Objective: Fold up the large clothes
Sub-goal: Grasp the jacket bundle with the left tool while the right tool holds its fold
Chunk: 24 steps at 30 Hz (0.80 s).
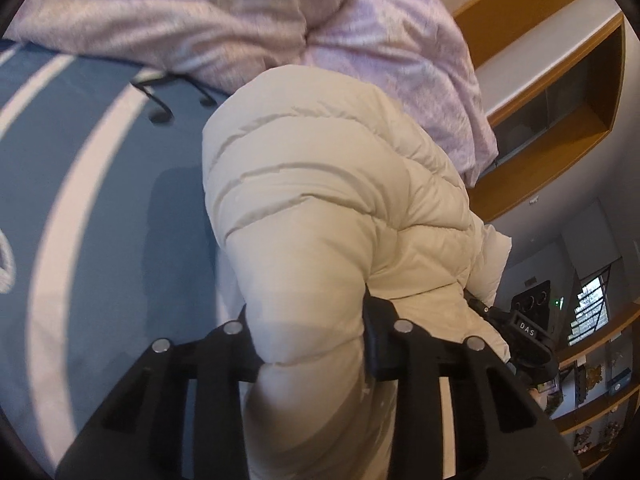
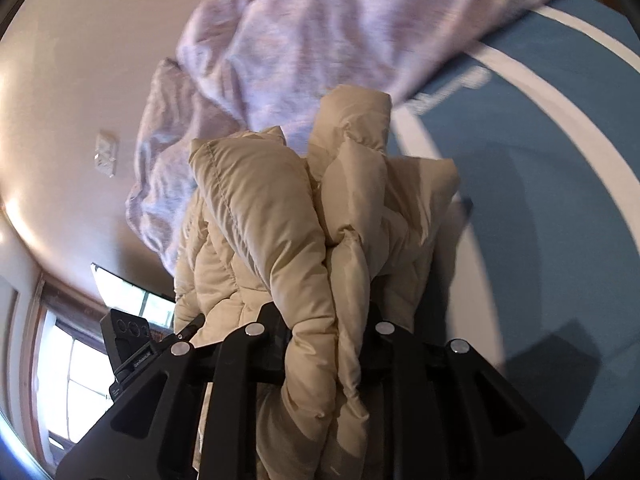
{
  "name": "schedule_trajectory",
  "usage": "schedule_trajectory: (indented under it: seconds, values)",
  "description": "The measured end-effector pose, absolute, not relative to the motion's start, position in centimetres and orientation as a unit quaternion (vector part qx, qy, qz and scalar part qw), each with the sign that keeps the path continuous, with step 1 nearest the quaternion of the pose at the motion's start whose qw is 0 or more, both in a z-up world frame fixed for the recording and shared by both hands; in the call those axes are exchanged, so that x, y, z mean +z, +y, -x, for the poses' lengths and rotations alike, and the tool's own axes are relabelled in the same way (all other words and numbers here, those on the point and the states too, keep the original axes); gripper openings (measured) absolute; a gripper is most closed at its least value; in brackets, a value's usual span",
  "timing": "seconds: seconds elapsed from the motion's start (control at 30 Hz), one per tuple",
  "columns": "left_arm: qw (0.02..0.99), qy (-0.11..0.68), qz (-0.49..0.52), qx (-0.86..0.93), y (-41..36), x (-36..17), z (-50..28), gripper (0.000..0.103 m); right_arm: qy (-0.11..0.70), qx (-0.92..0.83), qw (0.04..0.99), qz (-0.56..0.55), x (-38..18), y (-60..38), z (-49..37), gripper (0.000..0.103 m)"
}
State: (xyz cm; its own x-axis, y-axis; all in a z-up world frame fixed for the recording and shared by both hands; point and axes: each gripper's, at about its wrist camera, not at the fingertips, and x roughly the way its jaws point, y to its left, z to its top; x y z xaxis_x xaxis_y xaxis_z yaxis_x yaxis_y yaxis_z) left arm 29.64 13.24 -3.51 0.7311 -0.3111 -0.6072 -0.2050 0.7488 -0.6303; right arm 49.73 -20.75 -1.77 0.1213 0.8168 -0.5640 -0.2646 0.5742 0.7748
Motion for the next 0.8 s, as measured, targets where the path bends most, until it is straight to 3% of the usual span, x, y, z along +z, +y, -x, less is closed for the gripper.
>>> schedule_trajectory:
  seconds: [0.4, 0.8]
  values:
    - [0.882, 0.321, 0.344, 0.033, 21.2, -0.4, -27.3, 0.034, 0.51, 0.445, 0.706, -0.209, 1.7, -9.2, -50.9, 0.02]
    - [0.88, 0.345, 0.316, 0.08, 26.2, -4.1, -29.9, 0.039, 0.543, 0.408, 0.716, -0.161, -4.0, -2.8, -53.1, 0.02]
